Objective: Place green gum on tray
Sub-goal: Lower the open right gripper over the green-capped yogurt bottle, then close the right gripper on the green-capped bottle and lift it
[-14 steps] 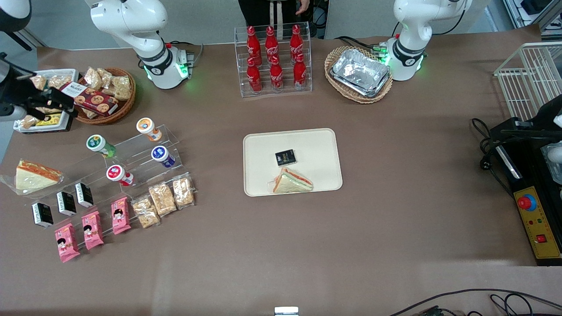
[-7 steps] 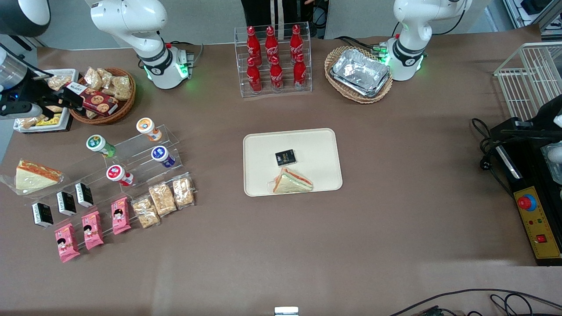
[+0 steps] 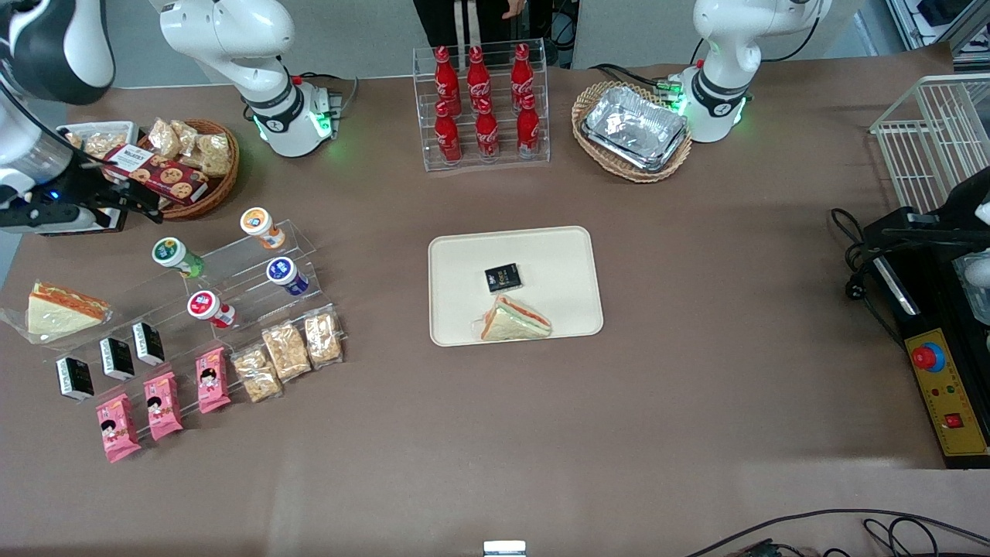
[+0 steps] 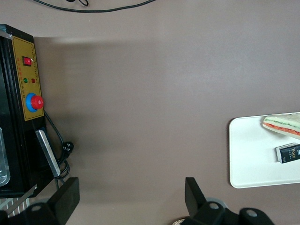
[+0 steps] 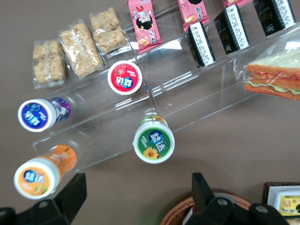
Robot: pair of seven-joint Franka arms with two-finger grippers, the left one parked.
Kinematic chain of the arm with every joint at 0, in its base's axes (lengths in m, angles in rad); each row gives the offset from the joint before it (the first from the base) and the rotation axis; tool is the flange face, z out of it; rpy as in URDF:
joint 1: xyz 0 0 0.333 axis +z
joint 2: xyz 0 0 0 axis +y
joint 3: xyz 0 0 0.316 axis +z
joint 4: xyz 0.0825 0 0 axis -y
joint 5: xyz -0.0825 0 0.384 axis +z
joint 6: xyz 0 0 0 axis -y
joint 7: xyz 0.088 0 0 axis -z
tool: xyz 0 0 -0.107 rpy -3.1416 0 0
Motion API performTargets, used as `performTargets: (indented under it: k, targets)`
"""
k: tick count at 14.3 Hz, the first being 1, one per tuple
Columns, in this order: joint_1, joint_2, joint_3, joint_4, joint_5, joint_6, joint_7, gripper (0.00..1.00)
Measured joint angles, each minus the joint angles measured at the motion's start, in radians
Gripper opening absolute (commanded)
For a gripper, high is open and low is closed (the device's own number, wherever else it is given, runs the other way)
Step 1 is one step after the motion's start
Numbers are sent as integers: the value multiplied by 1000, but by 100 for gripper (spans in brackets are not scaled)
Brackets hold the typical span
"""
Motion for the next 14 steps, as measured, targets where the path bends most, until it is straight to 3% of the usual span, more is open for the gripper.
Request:
performTargets:
  k: [10,14]
  targets:
    - [-9,136,-8,-150,0,295,-1,100]
    - [-18,139,-20,-181,0,330,-20,100]
